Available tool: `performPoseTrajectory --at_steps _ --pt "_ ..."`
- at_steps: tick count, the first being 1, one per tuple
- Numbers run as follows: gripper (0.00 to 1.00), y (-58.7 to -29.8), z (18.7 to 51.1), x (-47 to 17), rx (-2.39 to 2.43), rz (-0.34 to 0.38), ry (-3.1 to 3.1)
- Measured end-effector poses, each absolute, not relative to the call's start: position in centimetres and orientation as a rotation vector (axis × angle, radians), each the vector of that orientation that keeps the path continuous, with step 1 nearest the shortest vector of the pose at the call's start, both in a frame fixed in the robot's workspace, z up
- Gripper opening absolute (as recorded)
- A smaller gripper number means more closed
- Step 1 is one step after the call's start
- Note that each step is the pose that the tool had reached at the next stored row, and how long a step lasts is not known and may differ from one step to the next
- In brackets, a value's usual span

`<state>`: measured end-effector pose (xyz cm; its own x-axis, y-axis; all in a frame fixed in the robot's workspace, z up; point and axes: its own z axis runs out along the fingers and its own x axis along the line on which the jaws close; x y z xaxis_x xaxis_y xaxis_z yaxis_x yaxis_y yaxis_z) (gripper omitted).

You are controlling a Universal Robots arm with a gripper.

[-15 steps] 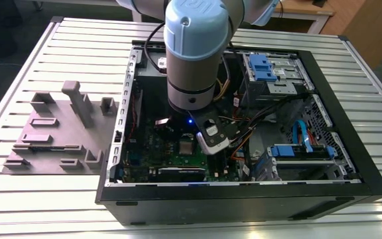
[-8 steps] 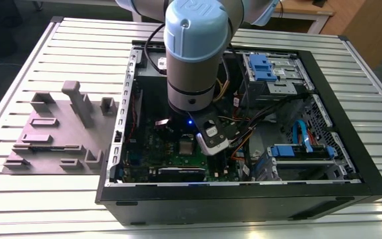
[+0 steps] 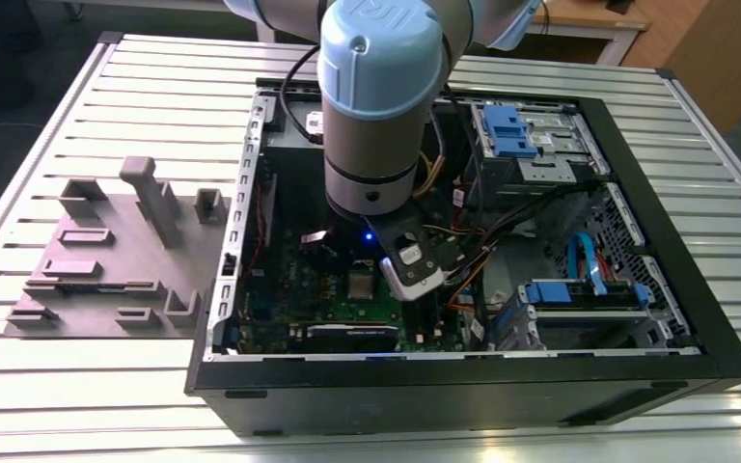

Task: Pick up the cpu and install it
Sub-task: 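Place the cpu into insertion slot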

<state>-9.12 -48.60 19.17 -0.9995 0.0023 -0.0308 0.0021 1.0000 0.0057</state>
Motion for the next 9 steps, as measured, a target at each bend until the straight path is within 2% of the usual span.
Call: performPoseTrajectory --at_steps 9 --pt "0.40 -48.57 19.33 -9.10 0.003 0.011 3.110"
